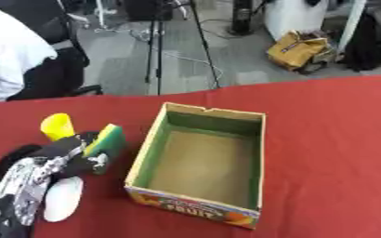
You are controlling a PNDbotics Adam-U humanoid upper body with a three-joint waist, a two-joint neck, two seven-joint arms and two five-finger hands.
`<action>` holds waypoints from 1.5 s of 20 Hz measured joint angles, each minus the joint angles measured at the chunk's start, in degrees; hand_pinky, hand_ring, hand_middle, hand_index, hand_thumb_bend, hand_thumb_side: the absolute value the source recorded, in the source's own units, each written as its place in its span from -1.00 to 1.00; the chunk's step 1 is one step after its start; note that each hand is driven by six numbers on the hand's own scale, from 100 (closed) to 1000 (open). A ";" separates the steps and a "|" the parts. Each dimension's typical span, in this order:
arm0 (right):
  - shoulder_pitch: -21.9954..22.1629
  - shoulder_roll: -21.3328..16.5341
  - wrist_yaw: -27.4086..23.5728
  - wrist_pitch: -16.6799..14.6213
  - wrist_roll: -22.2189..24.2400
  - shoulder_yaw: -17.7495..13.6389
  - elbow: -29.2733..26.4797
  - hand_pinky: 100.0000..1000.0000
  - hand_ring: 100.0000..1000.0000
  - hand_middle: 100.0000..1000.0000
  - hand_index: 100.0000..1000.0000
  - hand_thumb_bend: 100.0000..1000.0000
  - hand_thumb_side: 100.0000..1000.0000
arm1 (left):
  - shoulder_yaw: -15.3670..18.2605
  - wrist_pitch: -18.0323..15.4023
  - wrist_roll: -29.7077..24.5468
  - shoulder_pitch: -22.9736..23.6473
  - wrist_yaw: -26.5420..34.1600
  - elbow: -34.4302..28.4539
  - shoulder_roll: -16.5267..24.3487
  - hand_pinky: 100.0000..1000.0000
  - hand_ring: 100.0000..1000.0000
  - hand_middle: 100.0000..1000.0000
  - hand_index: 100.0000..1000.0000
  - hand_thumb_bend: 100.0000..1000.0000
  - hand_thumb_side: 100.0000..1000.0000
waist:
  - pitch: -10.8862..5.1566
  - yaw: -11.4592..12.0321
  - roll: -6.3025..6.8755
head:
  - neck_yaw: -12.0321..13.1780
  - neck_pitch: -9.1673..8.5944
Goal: Pick up objects on the table and place them in the box.
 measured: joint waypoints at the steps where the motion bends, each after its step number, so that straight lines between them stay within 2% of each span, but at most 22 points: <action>1: 0.00 0.00 0.00 0.01 0.00 0.00 0.00 0.73 0.44 -0.06 0.07 -1.00 1.00 | 0.00 -0.24 -0.30 -0.02 0.37 -0.33 -0.01 0.72 0.86 0.75 0.87 -1.00 0.88 | 0.00 0.00 0.00 | 0.00 0.00; 2: 0.00 0.00 0.00 0.01 0.00 0.00 0.00 0.73 0.44 -0.06 0.07 -1.00 1.00 | -0.01 -0.40 -0.71 -0.02 0.75 -0.63 -0.02 0.56 0.72 0.61 0.76 -1.00 0.58 | 0.00 0.00 0.00 | 0.00 0.00; 3: 0.00 0.00 0.00 0.02 0.00 0.00 0.00 0.73 0.44 -0.06 0.07 -1.00 1.00 | -0.01 -0.51 -1.22 -0.08 1.19 -0.96 -0.02 0.56 0.72 0.61 0.76 -1.00 0.58 | 0.00 0.01 0.00 | 0.00 0.00; 4: 0.00 0.00 0.00 0.03 0.01 0.00 0.00 0.73 0.44 -0.06 0.07 -1.00 1.00 | -0.01 -0.57 -1.76 -0.12 1.59 -1.21 -0.02 0.44 0.63 0.44 0.65 -1.00 0.39 | 0.00 0.01 0.00 | -0.01 0.00; 5: 0.00 0.00 0.00 0.05 0.01 0.00 0.00 0.73 0.44 -0.06 0.07 -1.00 1.00 | -0.01 -0.59 -2.31 -0.16 1.97 -1.50 -0.02 0.44 0.63 0.44 0.65 -1.00 0.39 | 0.00 0.01 0.00 | -0.01 0.00; 6: 0.00 0.00 0.00 0.07 0.01 0.00 0.00 0.73 0.44 -0.06 0.07 -1.00 1.00 | -0.01 -0.58 -2.83 -0.16 2.33 -1.70 -0.02 0.36 0.57 0.33 0.58 -1.00 0.24 | 0.00 0.01 0.00 | -0.01 0.00; 7: 0.00 0.00 0.00 0.08 0.01 0.00 0.00 0.73 0.44 -0.06 0.07 -1.00 1.00 | -0.01 -0.57 -3.25 -0.16 2.66 -1.83 -0.03 0.36 0.57 0.33 0.58 -1.00 0.24 | 0.00 0.01 0.00 | -0.02 0.00; 8: 0.00 0.00 0.00 0.09 0.01 0.00 0.00 0.73 0.44 -0.06 0.07 -1.00 1.00 | -0.01 -0.57 -3.65 -0.16 2.95 -2.01 -0.04 0.26 0.47 0.07 0.39 -1.00 0.08 | 0.00 0.02 0.00 | -0.03 0.00; 9: 0.00 0.00 0.00 0.10 0.02 0.00 0.00 0.73 0.44 -0.06 0.07 -1.00 1.00 | -0.02 -0.57 -4.01 -0.16 3.30 -2.10 -0.06 0.26 0.47 0.07 0.39 -1.00 0.08 | -0.01 0.03 0.00 | -0.03 0.00; 10: 0.00 0.00 0.00 0.12 0.02 0.00 0.00 0.73 0.44 -0.06 0.07 -1.00 1.00 | -0.02 -0.62 -4.34 -0.16 3.69 -2.14 -0.06 0.20 0.39 -0.03 0.24 -1.00 0.00 | -0.01 0.05 0.00 | -0.04 0.00; 15: -0.04 0.00 -0.04 0.14 0.04 0.00 0.00 0.73 0.44 -0.06 0.07 -1.00 1.00 | -0.05 -0.86 -5.92 -0.17 5.72 -2.37 -0.08 0.09 0.27 -0.14 0.13 -1.00 -0.11 | -0.01 0.07 0.00 | -0.05 0.00; 16: -0.05 0.00 -0.05 0.14 0.04 0.00 0.00 0.73 0.44 -0.06 0.07 -1.00 1.00 | -0.07 -0.84 -6.14 -0.17 6.00 -2.37 -0.08 0.02 0.19 -0.19 0.08 -1.00 -0.26 | -0.01 0.09 0.00 | -0.05 0.00; 17: -0.10 0.00 -0.07 0.14 0.04 0.00 0.00 0.73 0.44 -0.06 0.07 -1.00 1.00 | -0.13 -0.81 -6.31 -0.17 6.26 -2.37 -0.08 0.02 0.19 -0.19 0.08 -1.00 -0.26 | -0.02 0.09 0.00 | -0.05 0.00; 18: -0.17 0.00 -0.08 0.14 0.04 0.00 0.00 0.73 0.44 -0.06 0.07 -1.00 1.00 | -0.20 -0.78 -6.41 -0.17 6.41 -2.37 -0.08 -0.04 0.13 -0.25 0.04 -1.00 -0.40 | -0.02 0.09 0.00 | -0.05 0.00; 21: -0.18 0.00 -0.17 0.14 0.04 0.00 0.00 0.73 0.44 -0.06 0.07 -1.00 1.00 | -0.32 -0.62 -6.32 -0.17 6.81 -2.15 -0.08 -0.04 0.13 -0.25 0.04 -1.00 -0.40 | -0.02 0.09 0.00 | -0.05 0.00; 22: -0.18 0.00 -0.19 0.14 0.04 0.00 0.00 0.74 0.44 -0.06 0.07 -1.00 1.00 | -0.32 -0.54 -6.16 -0.17 6.93 -2.04 -0.08 -0.28 -0.05 -0.48 -0.13 -1.00 -0.68 | -0.03 0.09 0.00 | -0.06 -0.01; 26: -0.22 0.00 -0.22 0.15 0.05 0.00 0.00 0.74 0.44 -0.06 0.07 -1.00 1.00 | -0.32 -0.89 -1.24 0.04 8.75 -1.71 -0.32 -0.39 -0.16 -0.66 -0.25 -1.00 -0.67 | -0.03 0.09 -0.01 | -0.05 -0.18; 30: -0.22 0.00 -0.23 0.23 0.22 0.02 0.00 0.74 0.44 -0.06 0.07 -1.00 1.00 | -0.72 -1.53 2.99 0.03 9.32 -0.26 -0.32 -0.39 -0.18 -0.70 -0.27 -1.00 -0.65 | -0.03 0.09 -0.02 | -0.04 -0.20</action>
